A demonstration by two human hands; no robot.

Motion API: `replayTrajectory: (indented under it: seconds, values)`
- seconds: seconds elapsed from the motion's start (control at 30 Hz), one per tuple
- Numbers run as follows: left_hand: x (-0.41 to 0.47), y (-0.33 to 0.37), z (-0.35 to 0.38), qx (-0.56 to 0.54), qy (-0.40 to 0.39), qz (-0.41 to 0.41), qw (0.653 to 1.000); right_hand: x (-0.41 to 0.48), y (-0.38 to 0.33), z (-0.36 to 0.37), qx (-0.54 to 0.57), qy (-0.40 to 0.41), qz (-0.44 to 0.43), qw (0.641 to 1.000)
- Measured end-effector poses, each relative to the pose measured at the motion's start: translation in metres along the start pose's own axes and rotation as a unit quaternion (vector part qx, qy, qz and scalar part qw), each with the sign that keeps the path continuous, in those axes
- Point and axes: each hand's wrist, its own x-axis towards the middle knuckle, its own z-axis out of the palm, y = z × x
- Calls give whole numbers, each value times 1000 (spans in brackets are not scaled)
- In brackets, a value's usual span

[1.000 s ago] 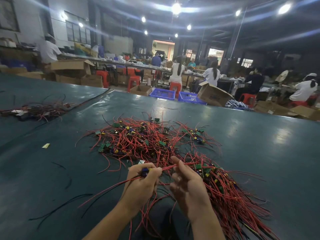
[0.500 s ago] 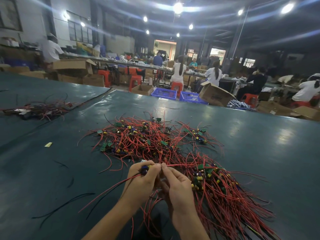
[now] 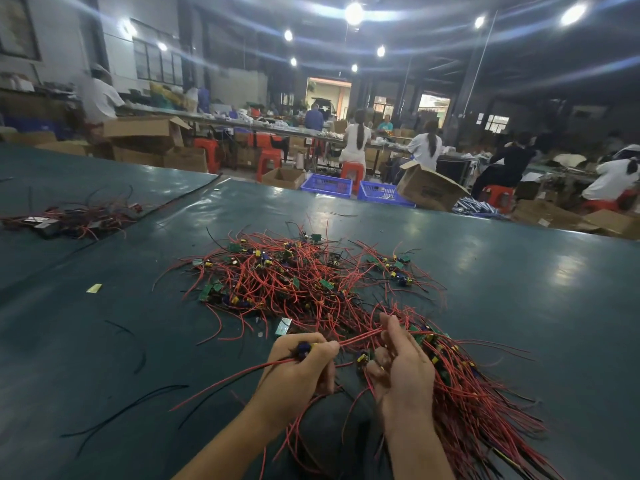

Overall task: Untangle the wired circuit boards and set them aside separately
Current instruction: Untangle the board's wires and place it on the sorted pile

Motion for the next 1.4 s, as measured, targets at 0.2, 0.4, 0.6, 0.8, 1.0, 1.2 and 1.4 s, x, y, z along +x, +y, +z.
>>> replayTrajectory:
  seconds: [0.2, 0.4, 0.6, 0.8, 1.0, 1.2, 1.4]
  values:
    - [8, -1, -10, -55, 46, -62, 995, -18, 26, 17, -221, -201, -88, 950]
    - [9, -3, -12, 9, -14, -80, 997, -20, 26, 14, -230, -117, -152, 954]
    - [12, -5, -12, -49, 17, -86, 995, -17, 23, 10, -226, -125, -137, 956]
    - [15, -7, -13, -21, -7, -87, 996, -17, 28, 12, -247, -189, -91, 946]
    - [16, -24, -26, 269, -60, -47, 960, -9, 12, 5, -92, 10, -37, 995]
    - [20, -52, -41, 544, 32, 43, 838, -3, 2, -1, -20, 65, 22, 997]
    - [24, -72, -48, 628, -30, -78, 774, -7, 8, 4, -54, 32, 9, 998]
